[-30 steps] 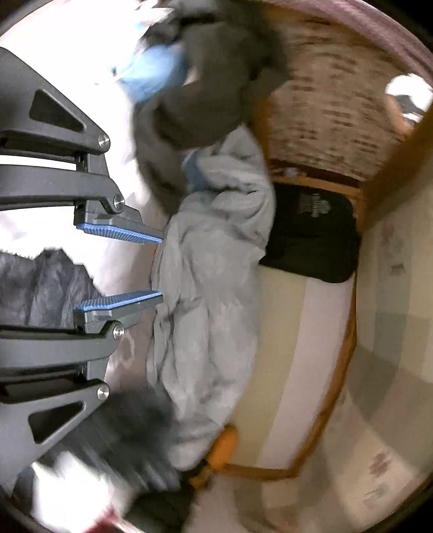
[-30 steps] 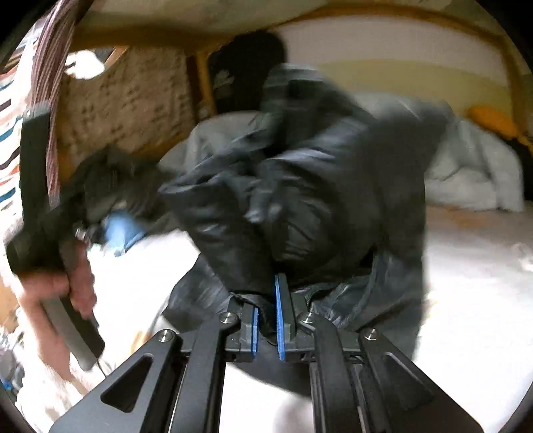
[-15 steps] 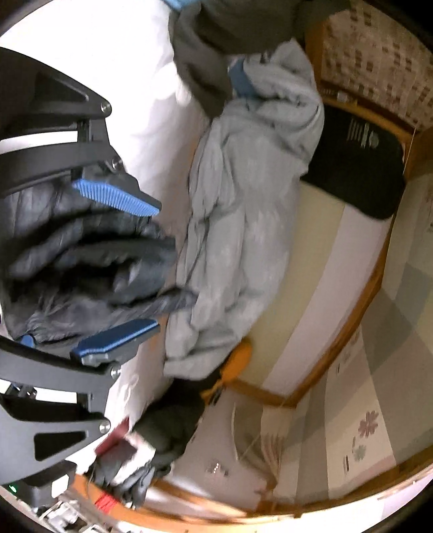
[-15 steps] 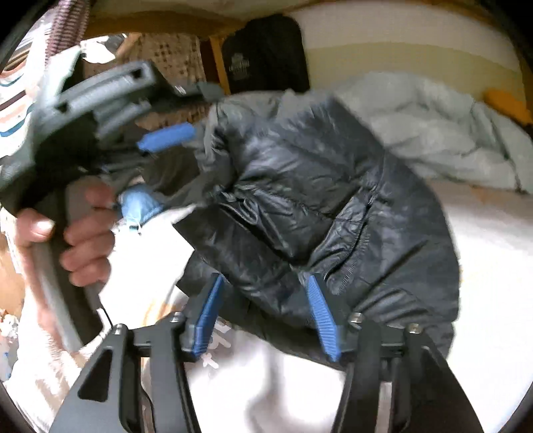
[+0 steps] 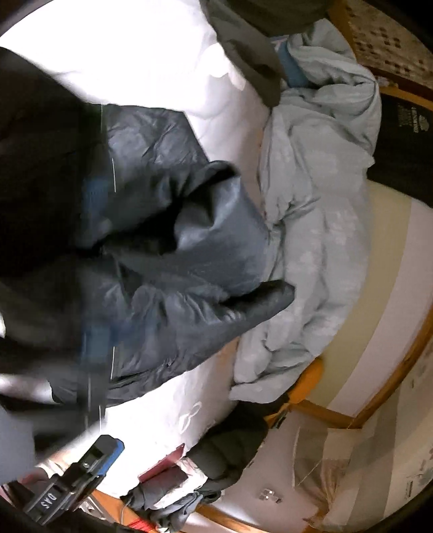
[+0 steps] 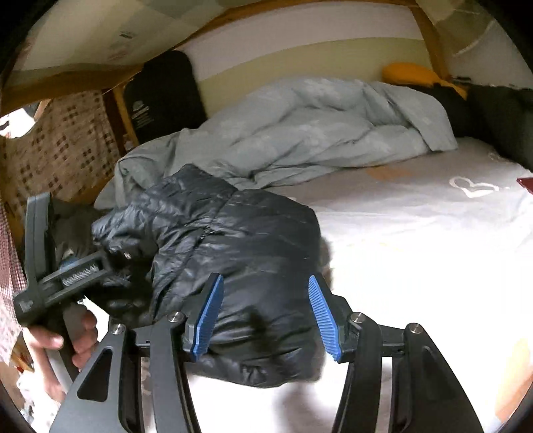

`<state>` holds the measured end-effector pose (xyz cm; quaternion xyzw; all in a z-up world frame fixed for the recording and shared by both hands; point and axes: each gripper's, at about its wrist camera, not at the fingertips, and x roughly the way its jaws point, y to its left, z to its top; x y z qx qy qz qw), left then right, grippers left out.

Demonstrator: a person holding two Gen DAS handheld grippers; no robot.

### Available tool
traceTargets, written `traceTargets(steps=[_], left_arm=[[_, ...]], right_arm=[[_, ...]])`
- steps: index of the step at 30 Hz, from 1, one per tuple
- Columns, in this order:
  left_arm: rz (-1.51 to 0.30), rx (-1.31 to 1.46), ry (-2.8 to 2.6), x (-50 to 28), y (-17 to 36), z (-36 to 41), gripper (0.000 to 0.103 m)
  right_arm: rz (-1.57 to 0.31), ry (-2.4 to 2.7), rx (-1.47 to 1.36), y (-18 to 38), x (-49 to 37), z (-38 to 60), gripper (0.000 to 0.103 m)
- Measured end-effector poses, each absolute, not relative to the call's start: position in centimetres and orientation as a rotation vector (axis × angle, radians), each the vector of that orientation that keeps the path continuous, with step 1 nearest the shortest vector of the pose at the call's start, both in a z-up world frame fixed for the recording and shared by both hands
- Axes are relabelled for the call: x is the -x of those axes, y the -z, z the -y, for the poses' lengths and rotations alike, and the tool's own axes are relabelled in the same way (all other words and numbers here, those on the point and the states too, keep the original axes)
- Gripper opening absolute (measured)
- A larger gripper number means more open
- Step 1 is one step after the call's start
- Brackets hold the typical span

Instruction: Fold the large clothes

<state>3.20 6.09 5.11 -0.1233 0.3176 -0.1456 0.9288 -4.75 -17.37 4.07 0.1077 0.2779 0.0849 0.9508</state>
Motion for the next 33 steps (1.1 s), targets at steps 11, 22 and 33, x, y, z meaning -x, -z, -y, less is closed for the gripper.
traceTargets(steps=[11, 22, 33], left_arm=[[-0.702, 0.253, 0.035, -1.3, -5.6, -10.0, 0.037], [-0.879, 0.267, -0.067, -4.1, 1.3, -11.9, 0.061], [-0.457, 0.205, 0.111, 2.0, -6.6, -9.8, 0.053]], right_arm=[[-0.589, -0.228, -0.117, -4.6, 1.4, 13.9, 0.055], [-0.742, -0.241, -0.086, 0.6, -1.4, 11.6, 0.055], [-0.712, -0.264, -0.103, -0.2, -0.6, 12.6, 0.055]])
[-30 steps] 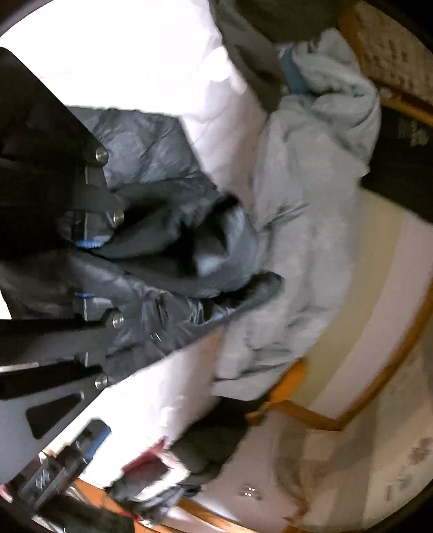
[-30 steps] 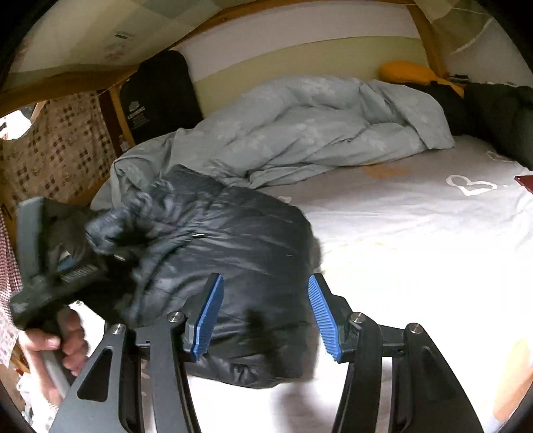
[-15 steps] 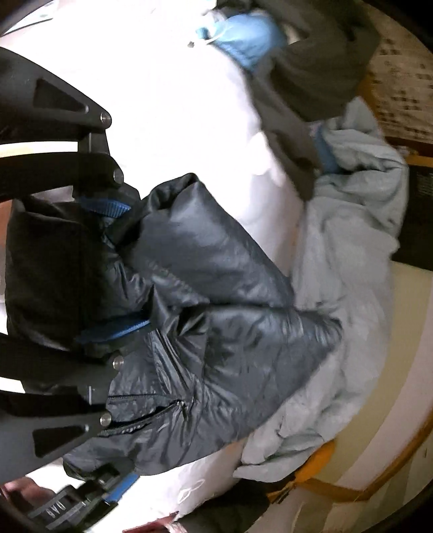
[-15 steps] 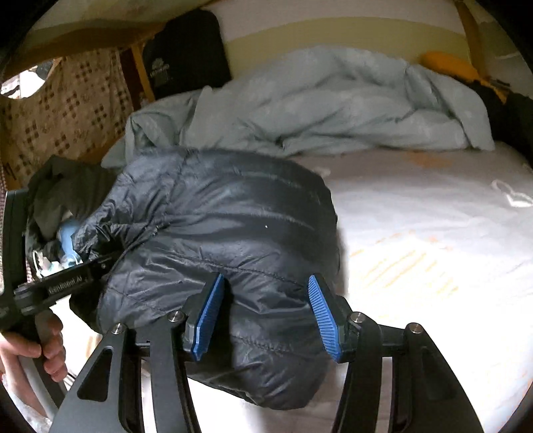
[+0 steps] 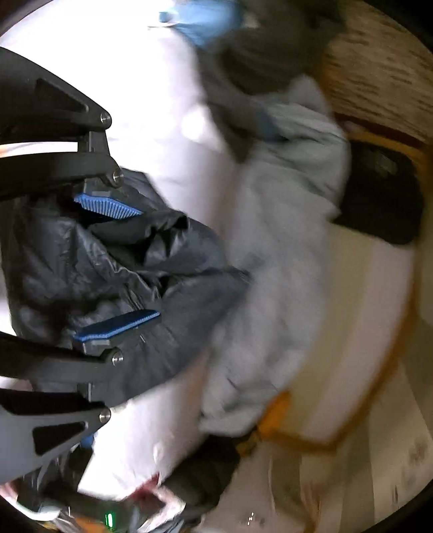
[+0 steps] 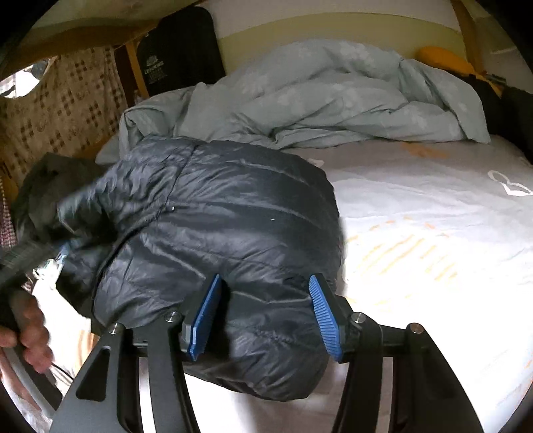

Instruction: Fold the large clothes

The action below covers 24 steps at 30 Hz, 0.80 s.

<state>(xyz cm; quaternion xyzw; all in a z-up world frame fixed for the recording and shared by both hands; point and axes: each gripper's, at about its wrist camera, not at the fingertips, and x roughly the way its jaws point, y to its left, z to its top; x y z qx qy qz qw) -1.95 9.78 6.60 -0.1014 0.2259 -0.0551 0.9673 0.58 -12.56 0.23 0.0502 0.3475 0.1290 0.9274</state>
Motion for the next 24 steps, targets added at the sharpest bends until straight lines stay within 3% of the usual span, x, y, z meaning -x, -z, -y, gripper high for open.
traceTargets(steps=[6, 8, 10, 12, 17, 21, 24], left_arm=[[-0.463, 0.153, 0.133, 1.2, -8.1, -8.4, 0.058], [-0.423, 0.177, 0.14, 2.0, -9.2, -9.0, 0.064], [-0.343, 0.203, 0.106, 3.0, -10.6, -9.9, 0.086], [-0.296, 0.209, 0.087, 3.4, -11.9, -10.4, 0.096], [-0.435, 0.091, 0.142, -0.1, -12.5, -9.1, 0.102], [-0.55, 0.084, 0.197, -2.9, -10.1, -8.0, 0.102], [-0.531, 0.121, 0.133, -3.5, -7.7, -8.7, 0.102]], right_arm=[[-0.726, -0.313, -0.07, 0.0, -0.6, 11.9, 0.059], [-0.727, -0.326, -0.055, 0.0, -0.4, 11.7, 0.059], [-0.728, -0.34, -0.036, 0.1, -0.2, 11.6, 0.059], [-0.724, -0.344, -0.031, 0.1, 0.0, 11.7, 0.059], [-0.715, -0.327, -0.008, 0.2, 0.2, 11.4, 0.061], [-0.711, -0.32, 0.016, 0.1, 0.5, 11.0, 0.062], [-0.702, -0.314, 0.037, 0.3, 0.8, 10.6, 0.063]])
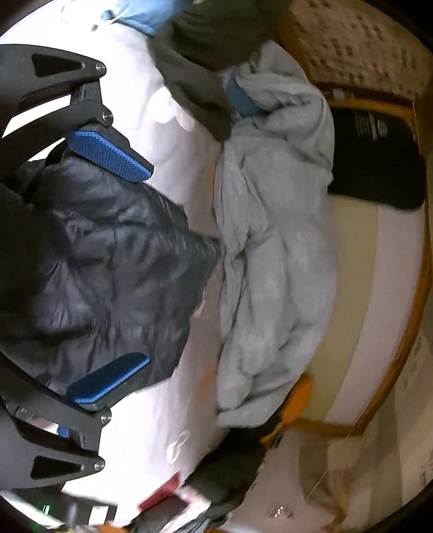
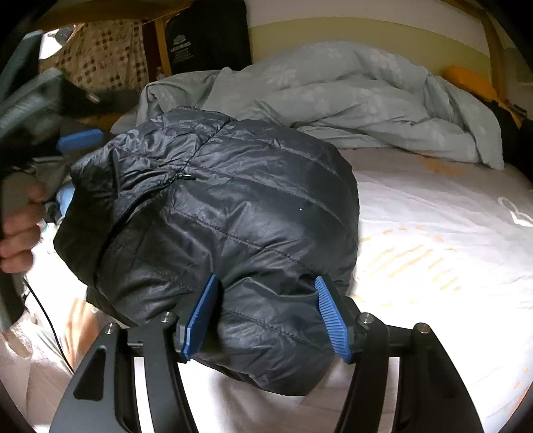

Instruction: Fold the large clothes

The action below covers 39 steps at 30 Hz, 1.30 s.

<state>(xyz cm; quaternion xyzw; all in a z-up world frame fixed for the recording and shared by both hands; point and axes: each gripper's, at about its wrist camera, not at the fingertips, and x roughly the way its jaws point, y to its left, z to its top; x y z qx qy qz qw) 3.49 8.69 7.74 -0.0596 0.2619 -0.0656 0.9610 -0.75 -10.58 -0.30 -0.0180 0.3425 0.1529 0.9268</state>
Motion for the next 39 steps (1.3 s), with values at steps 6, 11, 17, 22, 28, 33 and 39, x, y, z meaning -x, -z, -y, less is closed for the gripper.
traceTargets(steps=[6, 11, 17, 22, 28, 33, 39], left_arm=[[-0.458, 0.071, 0.039, -2.8, -7.2, -10.3, 0.102], [-0.319, 0.062, 0.06, -1.2, -8.6, -10.7, 0.102], [-0.373, -0.038, -0.021, -2.1, -8.7, -9.7, 0.081], [-0.444, 0.01, 0.081, -2.8, -7.5, -9.6, 0.077], [-0.491, -0.029, 0.128, -3.8, -6.8, -8.3, 0.029], [-0.593, 0.0, 0.093, -6.7, -5.5, -8.9, 0.026], [-0.727, -0.007, 0.02, -5.5, -2.6, -11.0, 0.023]], right_arm=[[-0.683, -0.294, 0.079, 0.7, 1.0, 9.7, 0.066], [-0.681, -0.286, 0.097, 0.8, 1.2, 9.5, 0.067], [-0.685, -0.28, 0.095, 0.7, 1.3, 9.3, 0.067], [-0.676, -0.28, 0.106, 0.5, 1.4, 9.5, 0.067], [-0.585, -0.241, 0.081, -1.6, 1.8, 10.2, 0.067], [-0.527, -0.202, 0.045, -4.2, 1.0, 10.8, 0.067], [-0.565, -0.156, 0.013, -5.2, -1.0, 11.9, 0.067]])
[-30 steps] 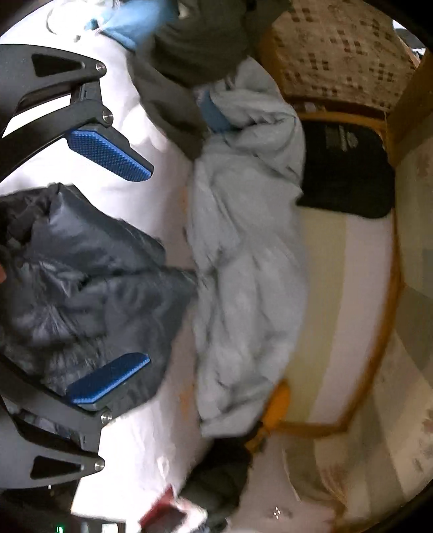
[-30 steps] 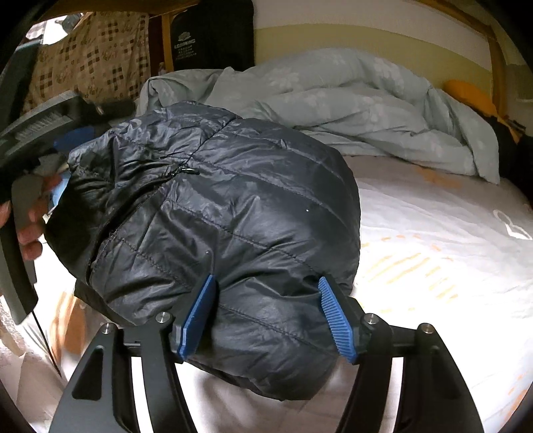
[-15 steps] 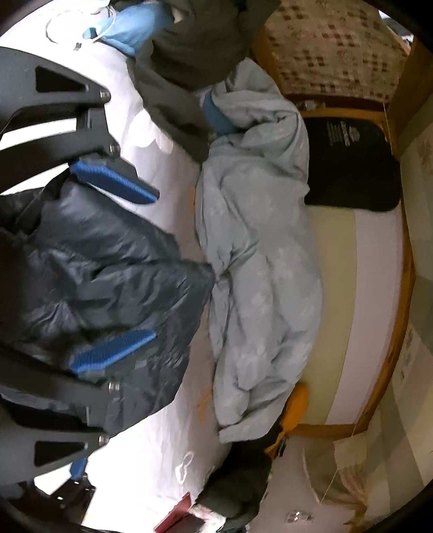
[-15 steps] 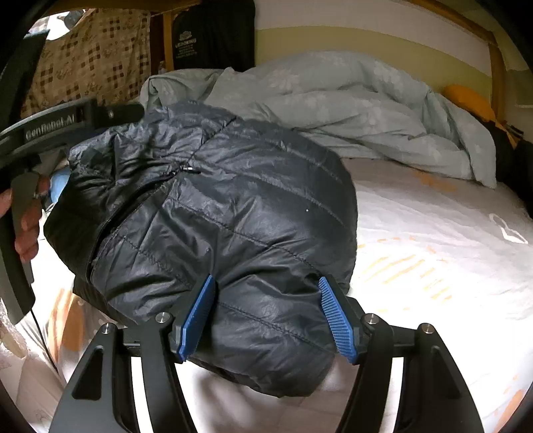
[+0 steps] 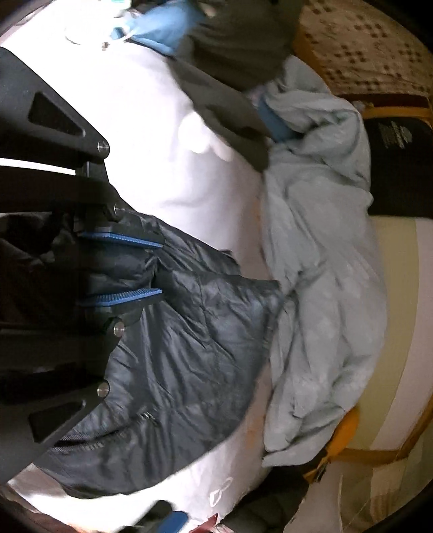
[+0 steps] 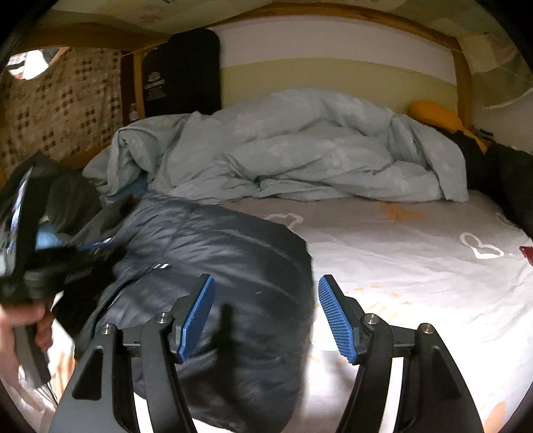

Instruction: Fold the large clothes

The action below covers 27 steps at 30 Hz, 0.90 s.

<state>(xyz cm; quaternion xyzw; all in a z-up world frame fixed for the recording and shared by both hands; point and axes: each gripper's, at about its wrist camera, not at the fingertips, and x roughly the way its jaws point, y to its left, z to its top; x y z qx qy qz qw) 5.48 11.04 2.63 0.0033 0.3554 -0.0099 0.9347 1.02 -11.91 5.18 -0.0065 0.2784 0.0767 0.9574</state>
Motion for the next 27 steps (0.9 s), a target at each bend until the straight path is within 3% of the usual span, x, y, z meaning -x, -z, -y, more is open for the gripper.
traceTargets(steps=[10, 15, 17, 18, 19, 20, 24, 27], left_arm=[[-0.834, -0.032, -0.04, -6.6, 1.7, -11.4, 0.022], [-0.849, 0.023, -0.009, -6.5, 1.6, -12.2, 0.023], [-0.85, 0.048, -0.007, -5.9, 0.6, -12.3, 0.036], [-0.846, 0.073, 0.006, -5.4, 0.0, -12.5, 0.057], [-0.829, 0.102, 0.022, -4.8, -0.5, -12.8, 0.088], [-0.806, 0.136, 0.033, -4.1, -0.9, -13.1, 0.1], [-0.871, 0.259, 0.073, -3.4, 0.5, -14.4, 0.103], [-0.945, 0.373, 0.104, -4.0, 2.3, -15.2, 0.103]], right_arm=[[-0.726, -0.235, -0.16, -1.7, -3.7, 14.0, 0.067], [-0.759, -0.26, -0.246, -1.0, -4.0, 15.7, 0.075], [-0.77, -0.268, -0.252, -0.7, -4.0, 16.2, 0.075], [-0.772, -0.278, -0.259, -0.6, -4.0, 16.5, 0.075], [-0.778, -0.3, -0.275, -0.5, -4.0, 16.8, 0.075], [-0.788, -0.322, -0.292, -0.3, -4.2, 17.1, 0.075], [-0.913, -0.488, -0.419, 2.1, -5.9, 17.3, 0.077], [-0.919, -0.495, -0.419, 3.3, -6.2, 16.8, 0.084]])
